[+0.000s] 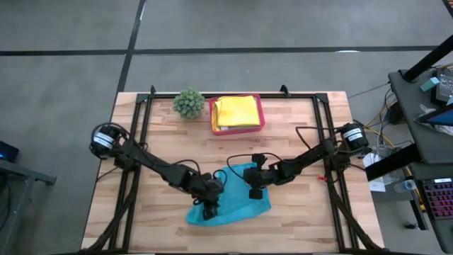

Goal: Fold microfiber towels
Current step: Fold the blue microfiber towel

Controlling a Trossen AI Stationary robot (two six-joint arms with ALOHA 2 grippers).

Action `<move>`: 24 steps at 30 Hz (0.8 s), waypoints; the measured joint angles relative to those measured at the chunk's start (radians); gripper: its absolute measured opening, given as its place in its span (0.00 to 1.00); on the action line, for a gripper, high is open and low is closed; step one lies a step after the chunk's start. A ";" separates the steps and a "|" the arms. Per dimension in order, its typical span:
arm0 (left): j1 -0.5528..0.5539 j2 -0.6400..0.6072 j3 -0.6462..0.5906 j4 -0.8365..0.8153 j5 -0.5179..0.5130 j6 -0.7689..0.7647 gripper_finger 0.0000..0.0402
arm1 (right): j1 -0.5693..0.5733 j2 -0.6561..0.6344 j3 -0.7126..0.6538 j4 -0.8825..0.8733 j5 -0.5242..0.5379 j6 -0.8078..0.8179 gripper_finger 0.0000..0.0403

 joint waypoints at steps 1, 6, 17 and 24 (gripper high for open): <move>0.002 0.000 0.001 -0.010 0.006 -0.004 0.31 | 0.000 0.000 0.000 0.000 0.001 0.000 0.02; 0.003 0.010 -0.009 0.018 0.059 -0.116 0.31 | 0.000 0.000 0.000 0.000 0.001 -0.001 0.02; 0.005 -0.034 -0.008 -0.060 0.015 -0.129 0.31 | 0.000 0.000 0.000 0.027 0.001 -0.015 0.02; 0.036 -0.043 -0.022 -0.104 -0.168 -0.158 0.31 | 0.000 0.000 0.000 0.031 0.002 -0.016 0.02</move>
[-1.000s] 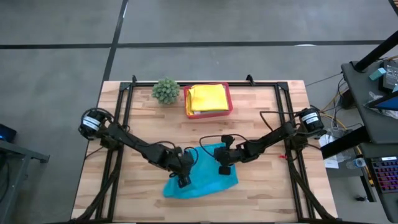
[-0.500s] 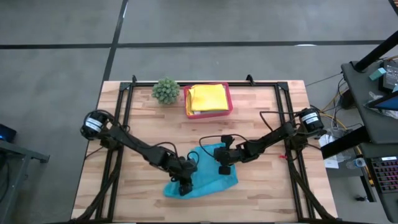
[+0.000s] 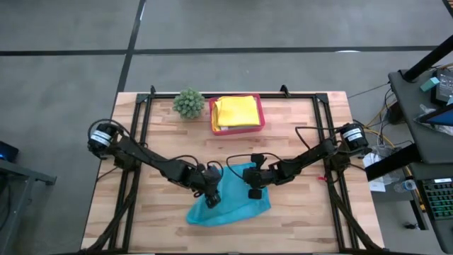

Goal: Fold microfiber towels
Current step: Fold the blue microfiber towel

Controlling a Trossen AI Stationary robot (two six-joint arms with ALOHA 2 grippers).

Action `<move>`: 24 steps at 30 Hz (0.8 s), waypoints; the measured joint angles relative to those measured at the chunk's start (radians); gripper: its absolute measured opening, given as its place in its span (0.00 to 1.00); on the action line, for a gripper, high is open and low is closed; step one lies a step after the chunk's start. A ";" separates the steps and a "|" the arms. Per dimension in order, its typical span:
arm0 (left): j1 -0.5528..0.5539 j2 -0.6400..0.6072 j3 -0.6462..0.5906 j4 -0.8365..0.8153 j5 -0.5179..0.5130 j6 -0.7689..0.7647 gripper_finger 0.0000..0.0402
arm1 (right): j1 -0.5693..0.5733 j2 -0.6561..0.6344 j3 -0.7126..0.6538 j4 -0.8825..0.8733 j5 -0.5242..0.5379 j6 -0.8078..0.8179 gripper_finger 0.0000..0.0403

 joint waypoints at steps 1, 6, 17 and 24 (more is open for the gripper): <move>0.007 0.003 -0.007 0.004 0.000 -0.025 0.31 | 0.000 0.000 0.000 0.002 0.000 0.000 0.02; 0.027 0.016 -0.067 0.152 0.022 -0.106 0.35 | 0.000 0.000 0.000 0.006 0.000 -0.002 0.02; 0.026 0.028 -0.147 0.292 0.057 -0.240 0.47 | 0.000 0.000 0.000 0.007 0.000 -0.011 0.02; 0.024 0.082 -0.140 0.314 0.062 -0.199 0.39 | 0.000 0.000 0.000 0.007 0.000 -0.013 0.02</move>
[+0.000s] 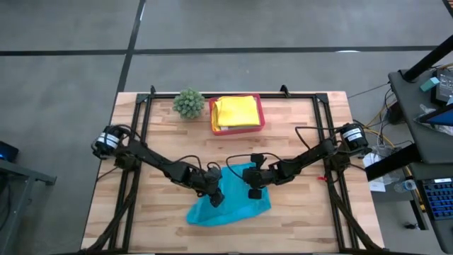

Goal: Fold microfiber towels
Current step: Fold the blue microfiber towel

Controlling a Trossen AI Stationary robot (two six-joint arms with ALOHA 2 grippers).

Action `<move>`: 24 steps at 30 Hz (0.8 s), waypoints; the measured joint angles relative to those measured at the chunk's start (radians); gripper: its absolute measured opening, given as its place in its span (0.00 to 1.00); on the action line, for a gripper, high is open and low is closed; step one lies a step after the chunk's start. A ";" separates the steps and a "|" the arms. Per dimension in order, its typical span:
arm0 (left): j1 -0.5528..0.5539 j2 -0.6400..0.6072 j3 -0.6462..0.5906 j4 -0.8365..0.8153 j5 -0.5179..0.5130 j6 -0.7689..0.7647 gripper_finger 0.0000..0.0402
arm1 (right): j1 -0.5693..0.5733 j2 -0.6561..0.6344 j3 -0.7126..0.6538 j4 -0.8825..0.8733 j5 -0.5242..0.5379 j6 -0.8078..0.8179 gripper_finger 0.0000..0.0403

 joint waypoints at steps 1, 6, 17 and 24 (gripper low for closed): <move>0.000 0.000 0.004 0.003 0.003 0.018 0.36 | 0.000 0.000 0.000 0.000 0.000 0.000 0.02; 0.000 -0.036 0.010 -0.020 0.011 0.097 0.13 | 0.000 0.000 0.000 0.000 0.000 0.000 0.02; 0.006 -0.223 0.012 -0.552 -0.025 0.267 0.00 | 0.000 0.000 0.000 0.015 0.000 0.000 0.02; 0.021 -0.221 0.009 -0.737 -0.028 0.338 0.00 | -0.001 0.000 0.000 0.044 0.000 -0.002 0.02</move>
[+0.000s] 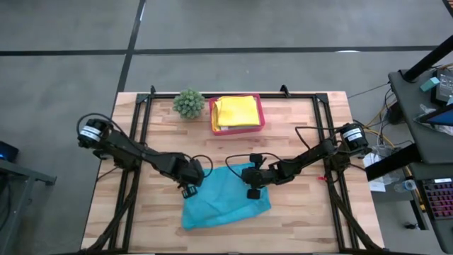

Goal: Fold microfiber towels
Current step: Fold the blue microfiber towel

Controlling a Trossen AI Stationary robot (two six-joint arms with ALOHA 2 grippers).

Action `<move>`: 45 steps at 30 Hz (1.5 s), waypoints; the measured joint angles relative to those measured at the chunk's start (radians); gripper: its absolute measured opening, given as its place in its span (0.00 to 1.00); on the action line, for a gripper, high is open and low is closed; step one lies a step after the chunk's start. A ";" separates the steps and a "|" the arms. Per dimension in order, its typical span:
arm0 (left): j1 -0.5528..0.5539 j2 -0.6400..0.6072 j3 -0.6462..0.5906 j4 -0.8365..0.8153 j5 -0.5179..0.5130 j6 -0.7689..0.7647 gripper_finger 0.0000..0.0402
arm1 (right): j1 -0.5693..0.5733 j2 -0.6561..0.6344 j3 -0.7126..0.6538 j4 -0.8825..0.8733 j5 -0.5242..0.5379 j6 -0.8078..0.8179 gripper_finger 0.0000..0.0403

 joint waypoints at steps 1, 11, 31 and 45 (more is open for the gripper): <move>0.000 0.005 0.000 -0.001 0.000 0.000 0.00 | 0.000 0.000 0.000 0.003 0.000 0.000 0.02; 0.000 0.131 0.106 -0.161 -0.007 0.054 0.00 | 0.000 0.000 0.000 -0.001 0.000 -0.001 0.02; 0.001 0.353 0.350 -0.373 -0.102 -0.073 0.02 | 0.000 0.000 0.000 0.000 0.000 0.003 0.02; -0.001 0.337 0.347 -0.312 -0.085 -0.138 0.21 | 0.000 0.000 0.000 0.001 0.000 0.002 0.02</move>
